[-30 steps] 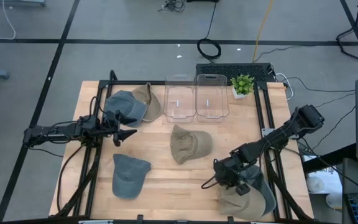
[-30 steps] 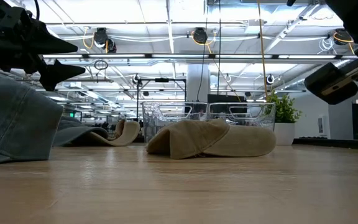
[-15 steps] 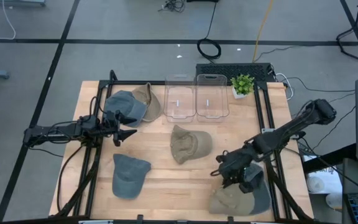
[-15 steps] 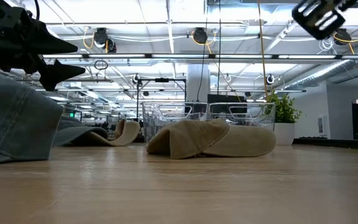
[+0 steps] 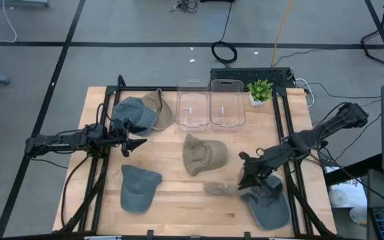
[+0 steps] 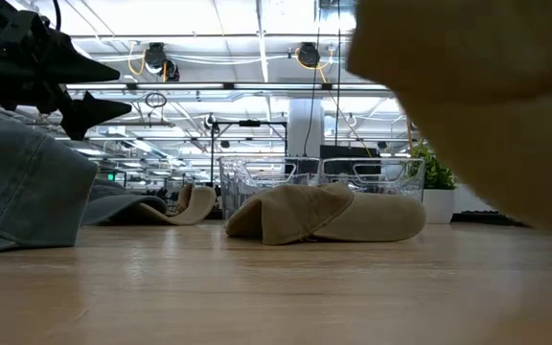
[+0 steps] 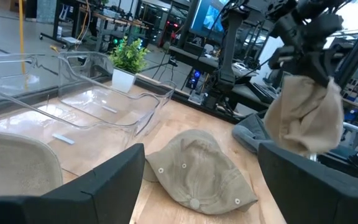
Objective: Pick & Place hat
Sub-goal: Put the bottom brown cap into the right transparent bin
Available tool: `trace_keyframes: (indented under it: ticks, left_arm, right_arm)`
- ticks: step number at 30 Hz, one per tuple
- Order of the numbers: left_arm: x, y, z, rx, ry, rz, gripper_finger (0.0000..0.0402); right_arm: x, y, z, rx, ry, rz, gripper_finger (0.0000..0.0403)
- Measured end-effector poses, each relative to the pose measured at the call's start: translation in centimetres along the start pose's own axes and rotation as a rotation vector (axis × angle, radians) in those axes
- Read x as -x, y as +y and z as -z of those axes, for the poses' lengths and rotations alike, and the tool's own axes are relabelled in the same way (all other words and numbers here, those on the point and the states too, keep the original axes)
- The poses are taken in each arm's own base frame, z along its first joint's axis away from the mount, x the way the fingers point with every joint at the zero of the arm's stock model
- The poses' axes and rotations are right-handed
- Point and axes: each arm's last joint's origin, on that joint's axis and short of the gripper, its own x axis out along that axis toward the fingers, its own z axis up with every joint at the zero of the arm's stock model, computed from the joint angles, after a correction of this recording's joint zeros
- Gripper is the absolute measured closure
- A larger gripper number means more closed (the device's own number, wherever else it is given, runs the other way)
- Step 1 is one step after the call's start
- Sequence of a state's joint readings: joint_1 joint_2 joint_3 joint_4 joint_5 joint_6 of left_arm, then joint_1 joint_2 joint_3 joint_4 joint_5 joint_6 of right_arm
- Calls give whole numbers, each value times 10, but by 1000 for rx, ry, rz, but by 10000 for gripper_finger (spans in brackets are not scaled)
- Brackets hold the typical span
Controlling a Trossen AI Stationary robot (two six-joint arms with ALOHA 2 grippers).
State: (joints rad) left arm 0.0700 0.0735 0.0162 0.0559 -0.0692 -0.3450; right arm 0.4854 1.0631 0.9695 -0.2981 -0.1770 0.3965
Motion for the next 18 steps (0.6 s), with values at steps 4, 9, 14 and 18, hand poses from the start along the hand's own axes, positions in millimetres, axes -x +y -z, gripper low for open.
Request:
trace_keyframes:
  ticks: [4, 9, 14, 18]
  left_arm:
    - [0, 0, 0, 0, 0, 0, 78]
    - [0, 0, 0, 0, 0, 0, 78]
    - [0, 0, 0, 0, 0, 0, 78]
    - [0, 0, 0, 0, 0, 0, 78]
  right_arm:
    - [8, 4, -7, 35, -89, -16, 403]
    - [16, 8, -16, 75, -205, -10, 403]
    - [20, 9, -23, 156, -301, 65, 403]
    - [22, 9, -28, 200, -377, 121, 403]
